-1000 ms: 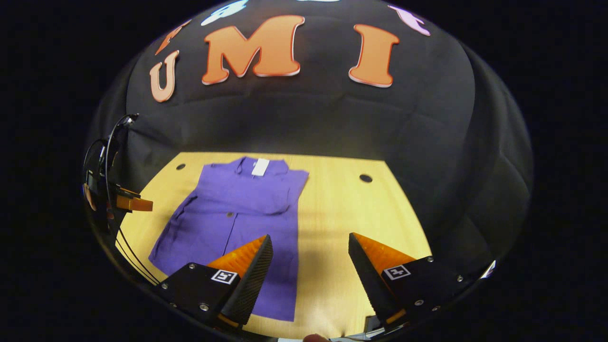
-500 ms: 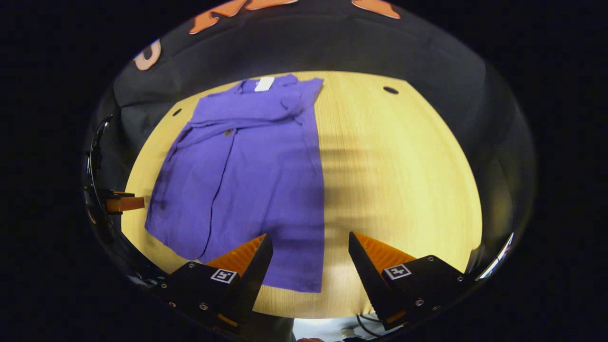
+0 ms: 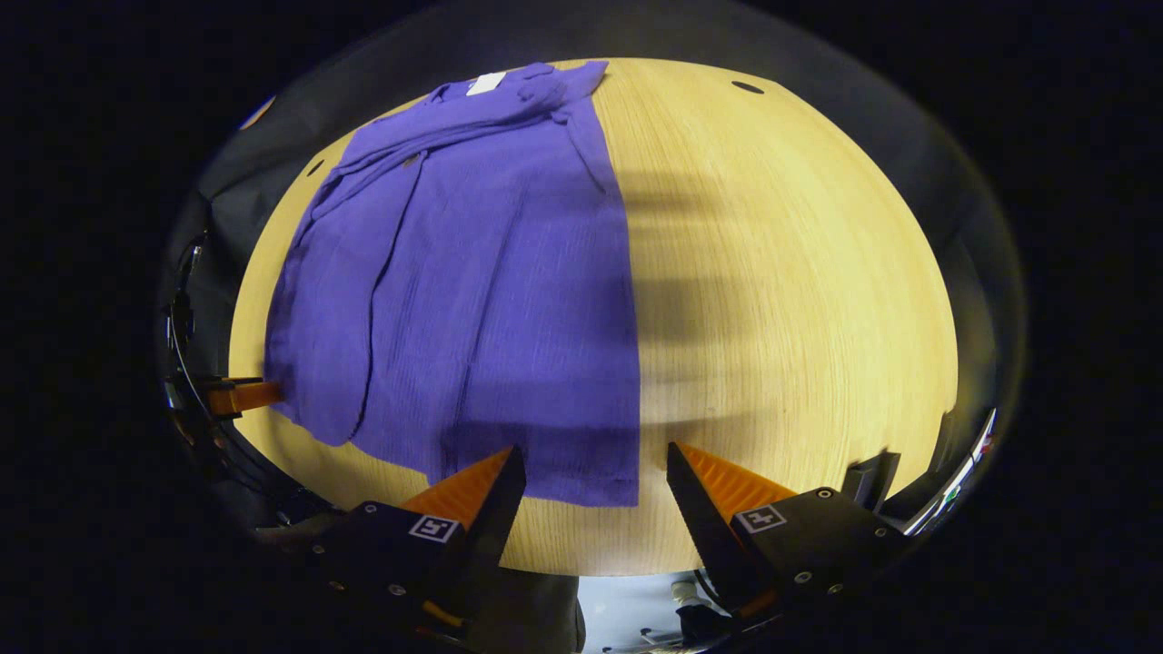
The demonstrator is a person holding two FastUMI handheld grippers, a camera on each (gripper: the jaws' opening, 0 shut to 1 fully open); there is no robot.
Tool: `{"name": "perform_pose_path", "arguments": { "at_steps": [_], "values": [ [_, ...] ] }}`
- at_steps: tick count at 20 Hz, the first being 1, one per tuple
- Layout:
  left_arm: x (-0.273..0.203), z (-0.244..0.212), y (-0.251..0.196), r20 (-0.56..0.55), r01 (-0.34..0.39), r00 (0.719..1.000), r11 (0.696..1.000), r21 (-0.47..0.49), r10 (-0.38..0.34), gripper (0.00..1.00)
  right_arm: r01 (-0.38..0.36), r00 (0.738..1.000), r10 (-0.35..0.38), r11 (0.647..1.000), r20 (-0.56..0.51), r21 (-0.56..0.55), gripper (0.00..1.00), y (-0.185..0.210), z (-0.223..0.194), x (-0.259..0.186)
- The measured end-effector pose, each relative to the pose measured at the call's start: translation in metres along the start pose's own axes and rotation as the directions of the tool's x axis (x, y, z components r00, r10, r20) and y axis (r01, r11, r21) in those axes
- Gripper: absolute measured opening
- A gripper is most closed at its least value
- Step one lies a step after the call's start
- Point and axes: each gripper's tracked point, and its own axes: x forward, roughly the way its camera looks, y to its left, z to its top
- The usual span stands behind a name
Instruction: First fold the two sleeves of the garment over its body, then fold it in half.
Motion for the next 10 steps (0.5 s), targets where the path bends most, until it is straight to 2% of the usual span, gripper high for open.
{"name": "perform_pose_path", "arguments": {
  "at_steps": [2,4,5,7,8,9,10],
  "values": [
    [-0.001,-0.001,0.003,-0.019,0.001,1.000,1.000,0.017,-0.001,0.97,0.022,1.000,-0.022,1.000,0.004,-0.011,0.92,-0.004,0.005,0.001],
    [-0.001,-0.003,0.003,-0.046,0.002,0.999,0.999,0.033,-0.001,0.95,0.029,0.999,-0.029,1.000,-0.042,-0.003,0.86,-0.005,-0.003,0.001],
    [-0.001,-0.003,-0.001,-0.057,0.011,0.998,0.999,0.041,-0.009,0.91,0.024,0.998,-0.024,1.000,-0.050,-0.005,0.82,-0.001,-0.002,0.002],
    [-0.002,-0.001,-0.014,-0.073,0.038,0.997,0.997,0.070,-0.033,0.65,0.026,0.997,-0.026,1.000,-0.072,-0.011,0.66,0.006,-0.005,0.002],
    [-0.002,0.001,-0.019,-0.079,0.053,0.996,0.996,0.074,-0.047,0.51,0.021,0.997,-0.022,1.000,-0.077,-0.013,0.54,0.009,-0.005,0.002],
    [-0.001,0.002,-0.022,-0.090,0.060,0.995,0.995,0.076,-0.053,0.31,0.004,0.997,-0.004,1.000,-0.078,0.006,0.47,0.014,-0.004,0.003],
    [0.001,0.002,-0.023,-0.098,0.065,0.994,0.995,0.081,-0.057,0.22,-0.015,0.997,0.019,0.999,-0.080,0.051,0.31,0.018,-0.004,0.002]
  ]
}}
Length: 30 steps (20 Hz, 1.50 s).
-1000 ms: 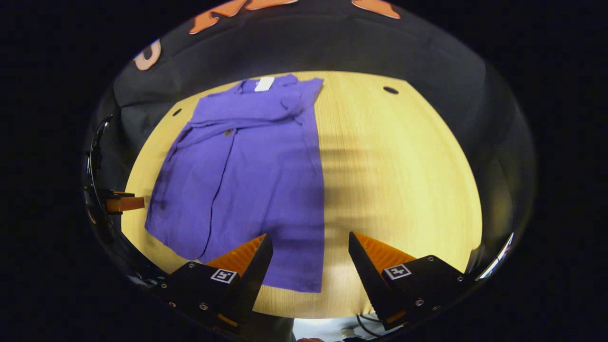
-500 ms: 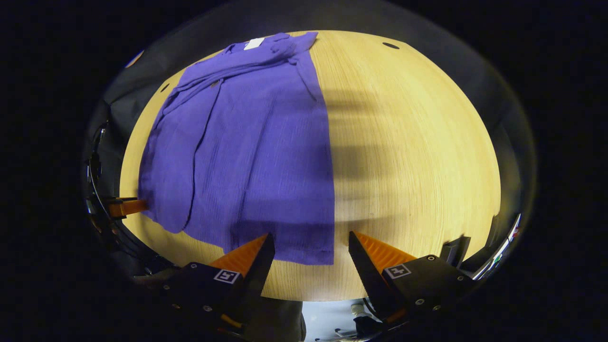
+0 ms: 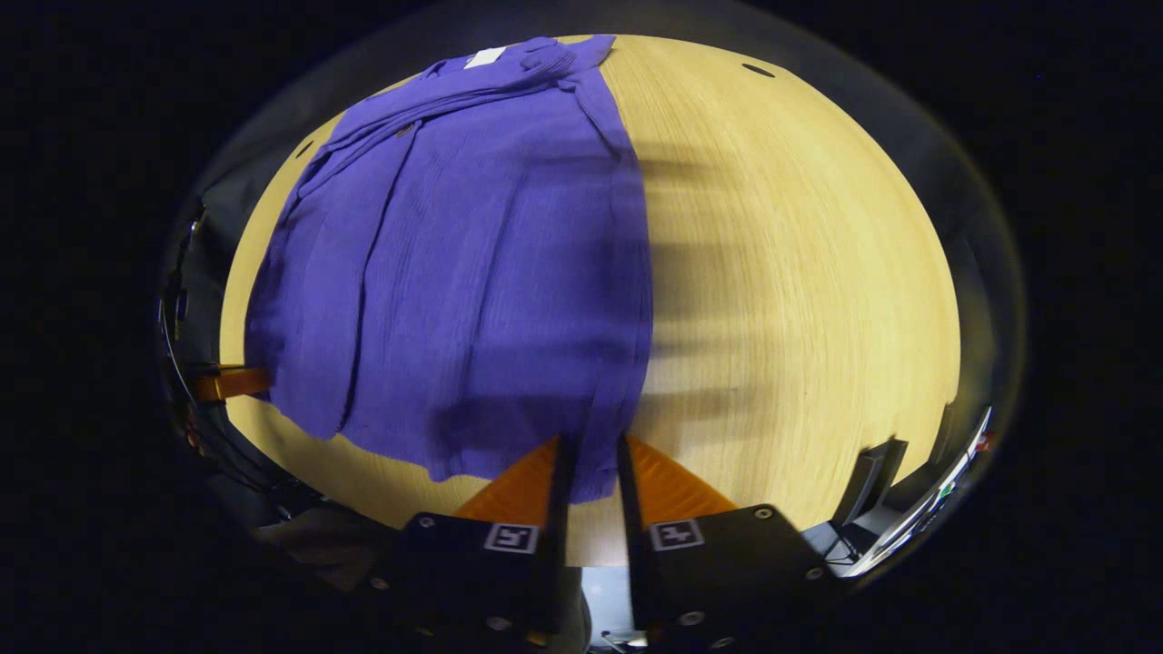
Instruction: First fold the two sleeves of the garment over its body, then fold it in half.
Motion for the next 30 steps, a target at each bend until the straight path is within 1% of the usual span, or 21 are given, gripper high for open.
{"name": "perform_pose_path", "arguments": {
  "at_steps": [1,2,4,5,9,11,13,18,20,23,27,30],
  "values": [
    [0.000,0.000,-0.001,-0.005,0.014,1.000,1.000,0.002,-0.014,0.16,-0.019,1.000,0.019,0.999,-0.008,0.042,0.19,0.002,-0.001,0.001],
    [-0.002,-0.002,-0.001,-0.009,0.028,1.000,1.000,-0.001,-0.028,0.14,-0.051,0.998,0.053,0.996,-0.016,0.067,0.08,0.006,0.000,0.000],
    [-0.007,0.001,-0.003,-0.005,0.052,0.999,0.999,-0.004,-0.052,0.12,-0.096,0.995,0.097,0.991,-0.015,0.094,0.06,0.011,0.006,-0.007],
    [-0.011,0.005,-0.005,0.004,0.063,0.998,0.998,0.001,-0.063,0.11,-0.107,0.994,0.108,0.990,-0.005,0.094,0.06,0.011,0.010,-0.012],
    [-0.039,0.023,-0.010,0.056,0.102,0.993,0.995,0.019,-0.103,0.10,-0.128,0.990,0.124,0.990,0.062,0.066,0.05,0.014,0.040,-0.045],
    [-0.056,0.039,-0.015,0.089,0.128,0.987,0.991,0.033,-0.130,0.10,-0.157,0.983,0.151,0.986,0.101,0.051,0.06,0.021,0.058,-0.065],
    [-0.073,0.060,-0.020,0.126,0.146,0.980,0.988,0.045,-0.151,0.10,-0.171,0.976,0.165,0.985,0.139,0.030,0.06,0.026,0.078,-0.083],
    [-0.115,0.118,-0.022,0.223,0.138,0.963,0.987,0.087,-0.154,0.10,-0.177,0.957,0.178,0.984,0.230,-0.028,0.05,0.033,0.135,-0.127],
    [-0.131,0.145,-0.019,0.258,0.133,0.954,0.987,0.095,-0.154,0.10,-0.158,0.948,0.167,0.986,0.272,-0.052,0.05,0.033,0.165,-0.144],
    [-0.153,0.186,-0.015,0.307,0.125,0.940,0.987,0.096,-0.149,0.10,-0.155,0.927,0.171,0.985,0.333,-0.075,0.05,0.039,0.212,-0.170],
    [-0.172,0.240,-0.006,0.360,0.100,0.925,0.991,0.089,-0.125,0.10,-0.141,0.904,0.164,0.986,0.394,-0.087,0.05,0.044,0.273,-0.186],
    [-0.179,0.282,0.002,0.386,0.083,0.916,0.993,0.085,-0.110,0.10,-0.133,0.897,0.155,0.988,0.414,-0.080,0.05,0.047,0.315,-0.181]
  ]
}}
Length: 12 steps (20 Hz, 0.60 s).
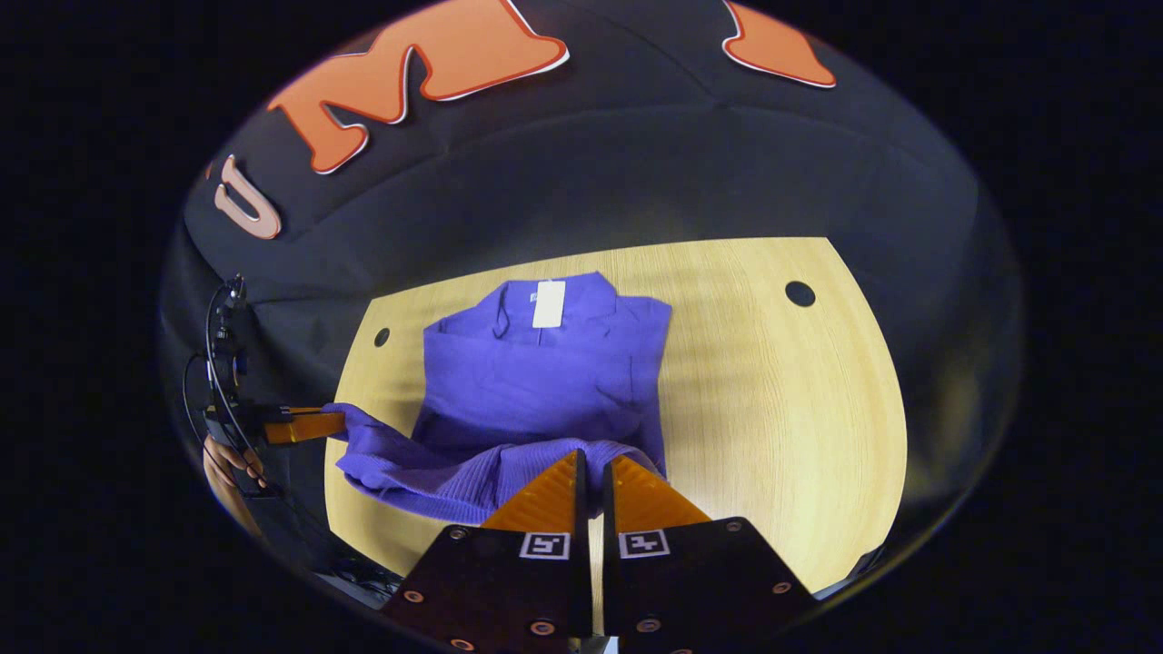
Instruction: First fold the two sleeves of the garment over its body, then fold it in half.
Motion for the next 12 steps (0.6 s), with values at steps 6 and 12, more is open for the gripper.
{"name": "perform_pose_path", "arguments": {
  "at_steps": [6,12],
  "values": [
    [0.056,0.078,0.016,0.041,-0.039,0.998,0.999,0.005,0.038,0.10,0.024,0.999,-0.025,0.998,0.032,0.059,0.05,-0.015,0.071,0.055],
    [0.124,0.122,0.024,0.047,-0.062,0.997,0.998,-0.011,0.063,0.10,0.021,0.999,-0.024,0.990,0.025,0.140,0.05,-0.029,0.101,0.138]
  ]
}}
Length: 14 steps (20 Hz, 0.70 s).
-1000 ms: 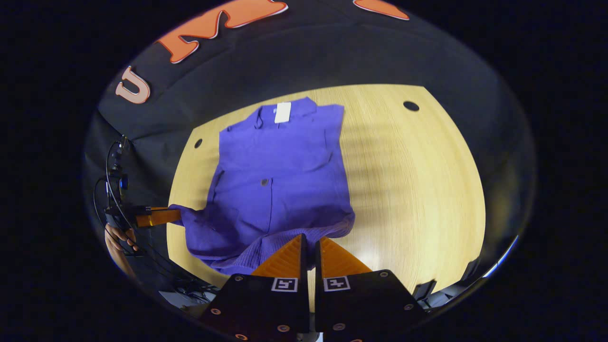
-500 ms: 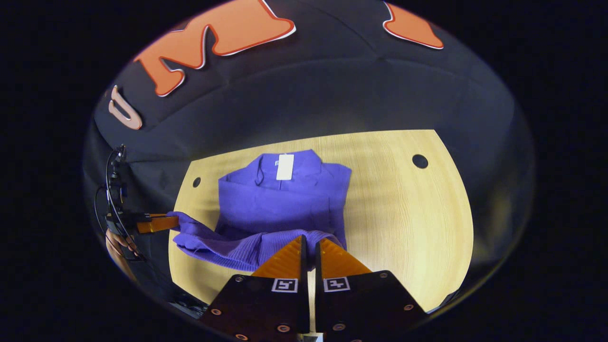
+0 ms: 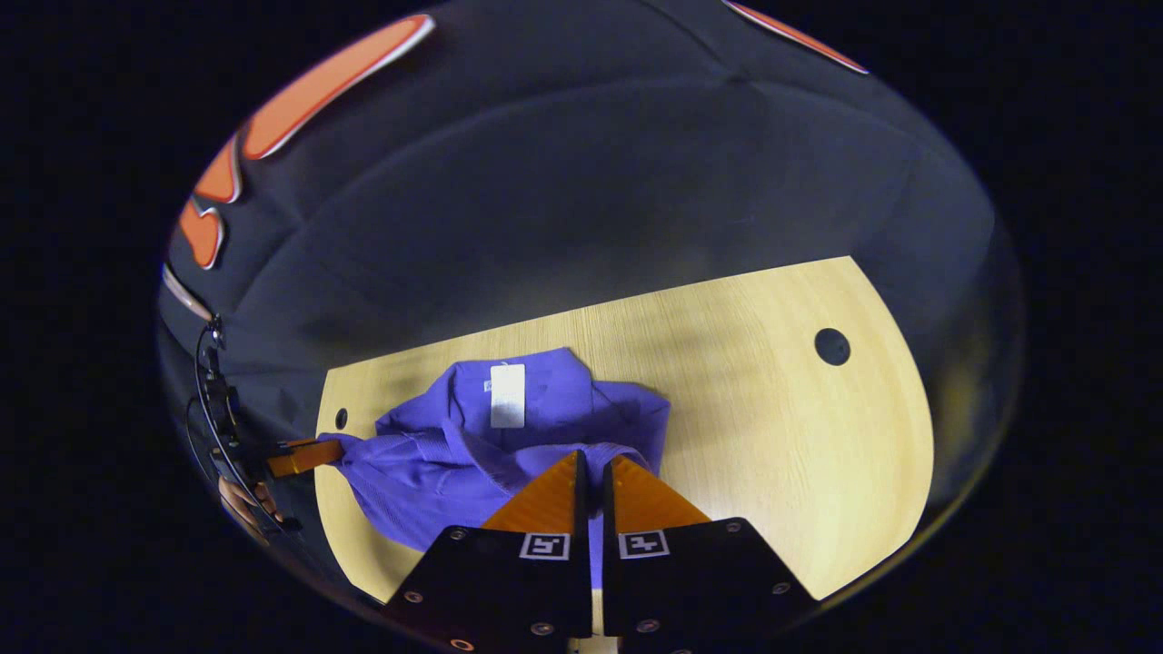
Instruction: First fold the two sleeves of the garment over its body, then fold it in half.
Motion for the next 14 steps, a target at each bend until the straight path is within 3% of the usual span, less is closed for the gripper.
{"name": "perform_pose_path", "arguments": {
  "at_steps": [4,8,9,12,14],
  "values": [
    [0.025,0.019,0.000,0.034,-0.002,0.999,1.000,0.006,0.002,0.10,-0.032,0.999,0.032,0.995,0.007,0.092,0.05,-0.004,0.012,0.030],
    [0.034,0.027,0.015,0.087,-0.009,0.996,0.997,-0.081,0.016,0.11,-0.111,0.993,0.099,0.970,0.068,0.218,0.07,0.007,0.028,0.032],
    [0.032,0.031,0.017,0.112,-0.009,0.994,0.994,-0.109,0.021,0.15,-0.125,0.990,0.104,0.962,0.098,0.242,0.09,0.006,0.034,0.028],
    [0.005,0.073,0.012,0.272,0.066,0.962,0.989,-0.129,-0.028,0.24,-0.147,0.979,0.101,0.950,0.176,0.275,0.32,0.000,0.051,0.034],
    [-0.018,0.113,0.005,0.404,0.072,0.914,0.994,-0.076,-0.035,0.45,-0.131,0.980,0.084,0.954,0.179,0.270,0.36,-0.007,0.049,0.026]
  ]
}}
